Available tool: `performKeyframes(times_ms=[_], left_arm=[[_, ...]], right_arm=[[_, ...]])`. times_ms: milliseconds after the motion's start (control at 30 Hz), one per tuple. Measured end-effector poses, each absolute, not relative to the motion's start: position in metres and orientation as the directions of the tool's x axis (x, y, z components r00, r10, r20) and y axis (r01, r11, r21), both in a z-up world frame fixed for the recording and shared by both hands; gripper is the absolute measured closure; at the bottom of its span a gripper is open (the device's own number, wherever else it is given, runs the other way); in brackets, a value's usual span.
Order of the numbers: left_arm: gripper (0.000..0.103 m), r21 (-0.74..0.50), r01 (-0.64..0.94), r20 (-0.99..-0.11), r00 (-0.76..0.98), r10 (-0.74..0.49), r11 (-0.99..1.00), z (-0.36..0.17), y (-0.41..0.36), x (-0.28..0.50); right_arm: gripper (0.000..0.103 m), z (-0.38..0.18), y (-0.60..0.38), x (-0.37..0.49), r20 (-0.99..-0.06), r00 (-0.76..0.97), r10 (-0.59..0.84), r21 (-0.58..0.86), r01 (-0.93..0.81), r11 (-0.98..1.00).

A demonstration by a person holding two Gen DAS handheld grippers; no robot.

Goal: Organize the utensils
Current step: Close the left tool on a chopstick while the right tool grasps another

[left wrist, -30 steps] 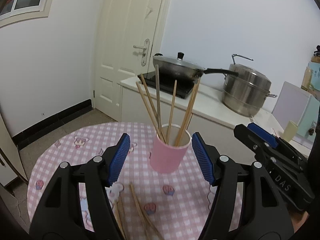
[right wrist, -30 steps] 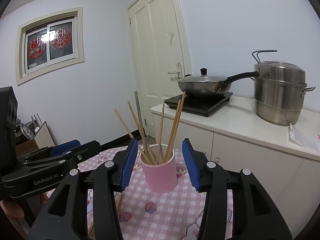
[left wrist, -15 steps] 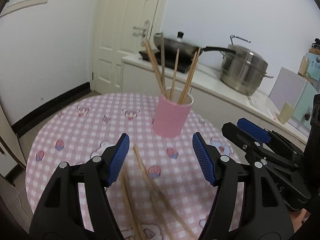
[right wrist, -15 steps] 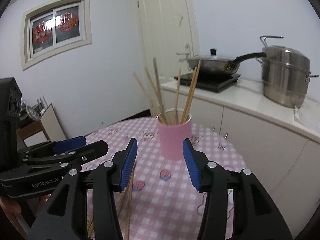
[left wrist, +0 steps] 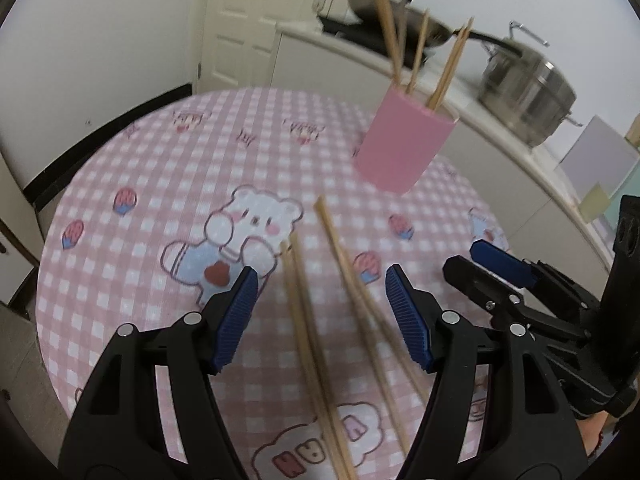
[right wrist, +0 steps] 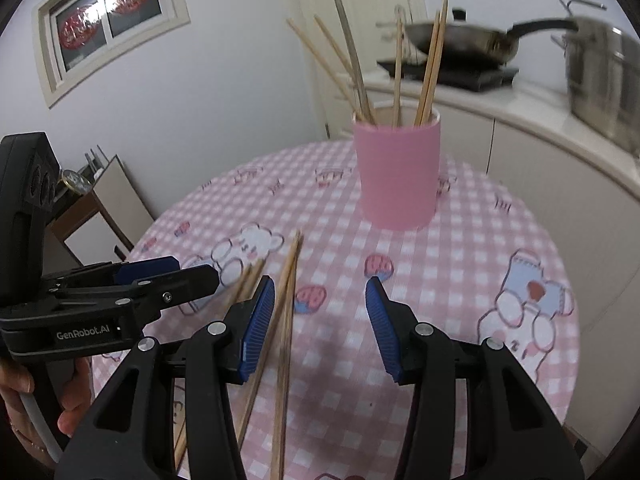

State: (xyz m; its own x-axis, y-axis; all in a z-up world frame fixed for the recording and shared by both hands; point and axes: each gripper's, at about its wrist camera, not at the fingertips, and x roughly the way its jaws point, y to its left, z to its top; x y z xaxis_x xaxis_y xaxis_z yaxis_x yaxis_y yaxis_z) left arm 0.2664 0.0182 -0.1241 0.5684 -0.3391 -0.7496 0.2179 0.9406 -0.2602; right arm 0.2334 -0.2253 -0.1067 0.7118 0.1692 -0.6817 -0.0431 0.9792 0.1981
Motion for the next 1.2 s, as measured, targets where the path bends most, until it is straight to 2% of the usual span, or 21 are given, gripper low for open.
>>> performKeyframes(times_ms=[267,600,967,1033,1167,1200], left_arm=[[0.037,-0.24,0.16,-0.815,0.502,-0.288,0.957,-0.15,0.029,0.277],[0.05,-0.207,0.121,-0.855,0.46,-0.24,0.971,-0.164,0.031,0.288],[0.052,-0.074,0.14,-0.871,0.472,-0.132,0.987,-0.166,0.016,0.296],[0.061,-0.006,0.144,-0.868,0.491,-0.077,0.99,-0.168,0.011,0.297],[0.072,-0.015,0.147,-0.864,0.497,-0.087,0.989,-0.167,0.012,0.297],[0.078,-0.022,0.148,-0.861,0.5,-0.094,0.989,-0.167,0.014,0.298]], right_arm=[[0.056,-0.122,-0.226,0.238,-0.728,0.662,0.179,0.206,-0.038,0.978],[0.055,-0.131,-0.223,0.248,-0.753,0.626,0.2,0.212,-0.057,0.976],[0.055,-0.137,-0.22,0.255,-0.773,0.602,0.201,0.203,-0.066,0.977],[0.055,-0.138,-0.219,0.256,-0.78,0.593,0.199,0.195,-0.073,0.978],[0.055,-0.142,-0.215,0.259,-0.804,0.565,0.186,0.16,-0.095,0.983],[0.055,-0.143,-0.214,0.26,-0.81,0.557,0.184,0.153,-0.103,0.983]])
